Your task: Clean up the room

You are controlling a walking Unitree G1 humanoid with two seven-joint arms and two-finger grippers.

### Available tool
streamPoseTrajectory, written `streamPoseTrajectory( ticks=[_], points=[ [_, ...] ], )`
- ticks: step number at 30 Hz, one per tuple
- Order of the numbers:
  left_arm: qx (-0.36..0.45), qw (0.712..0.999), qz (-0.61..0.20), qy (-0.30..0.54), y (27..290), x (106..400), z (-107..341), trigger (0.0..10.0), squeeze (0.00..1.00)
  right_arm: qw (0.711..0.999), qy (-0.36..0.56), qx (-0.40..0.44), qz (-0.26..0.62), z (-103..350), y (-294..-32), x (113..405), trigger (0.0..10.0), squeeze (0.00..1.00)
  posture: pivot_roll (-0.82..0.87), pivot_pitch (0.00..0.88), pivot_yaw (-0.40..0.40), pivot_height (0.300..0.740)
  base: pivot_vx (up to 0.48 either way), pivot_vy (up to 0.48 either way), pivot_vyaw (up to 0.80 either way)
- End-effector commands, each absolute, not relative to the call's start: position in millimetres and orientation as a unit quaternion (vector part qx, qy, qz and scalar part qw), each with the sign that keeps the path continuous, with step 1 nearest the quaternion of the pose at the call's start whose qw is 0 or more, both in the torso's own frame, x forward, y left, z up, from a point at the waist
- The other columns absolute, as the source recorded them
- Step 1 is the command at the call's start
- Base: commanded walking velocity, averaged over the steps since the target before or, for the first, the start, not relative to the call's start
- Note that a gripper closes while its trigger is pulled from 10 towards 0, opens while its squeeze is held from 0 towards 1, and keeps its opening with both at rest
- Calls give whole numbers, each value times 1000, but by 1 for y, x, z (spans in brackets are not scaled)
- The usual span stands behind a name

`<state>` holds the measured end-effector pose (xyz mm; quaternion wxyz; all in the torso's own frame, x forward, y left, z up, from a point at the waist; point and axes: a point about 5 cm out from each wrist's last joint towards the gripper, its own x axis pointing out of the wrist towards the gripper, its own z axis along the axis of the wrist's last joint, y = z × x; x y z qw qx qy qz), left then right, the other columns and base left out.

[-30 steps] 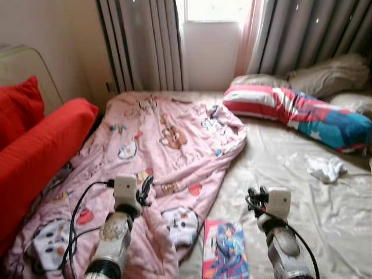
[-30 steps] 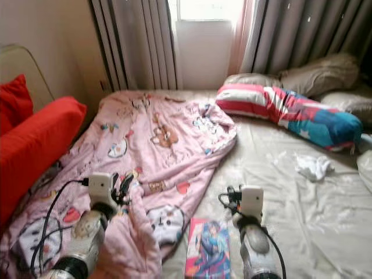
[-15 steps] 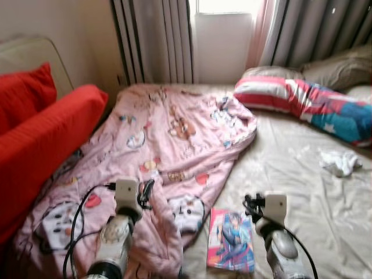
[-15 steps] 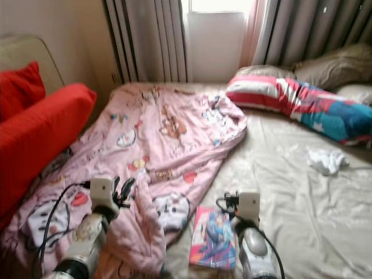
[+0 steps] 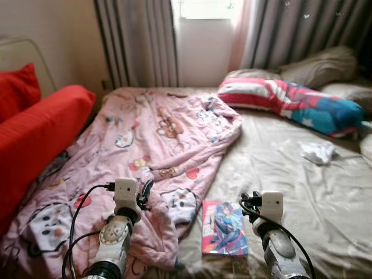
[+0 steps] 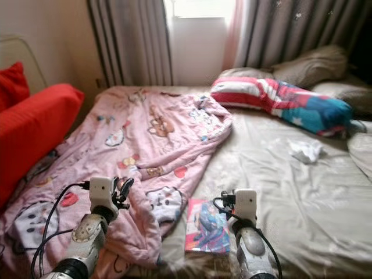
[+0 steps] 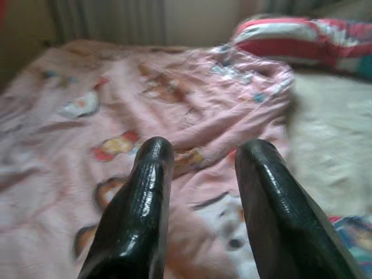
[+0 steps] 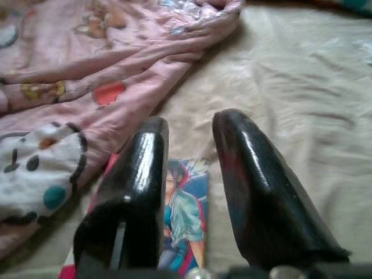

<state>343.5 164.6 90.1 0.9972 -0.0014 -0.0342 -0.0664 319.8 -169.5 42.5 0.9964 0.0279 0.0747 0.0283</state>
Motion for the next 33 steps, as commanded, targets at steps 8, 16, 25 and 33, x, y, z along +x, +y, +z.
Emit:
streamPoseTrajectory(
  ticks=[8,16,25,33],
  points=[
    [-1,998,-67,-4,167,338,78,10000,0,996,77,36,30,39,-166,316,10000,0,-76,62,26,582,0,0,0],
    [-5,997,-76,0,164,338,76,10000,0,996,79,36,32,38,-165,316,10000,0,-77,62,27,582,0,0,0],
    [-7,997,-80,0,162,338,76,10000,0,996,78,37,34,38,-165,316,10000,0,-76,62,27,582,0,0,0],
    [-8,997,-76,-2,163,338,77,10000,0,995,81,32,40,37,-164,315,10000,0,-77,63,27,582,0,0,0]
  ],
)
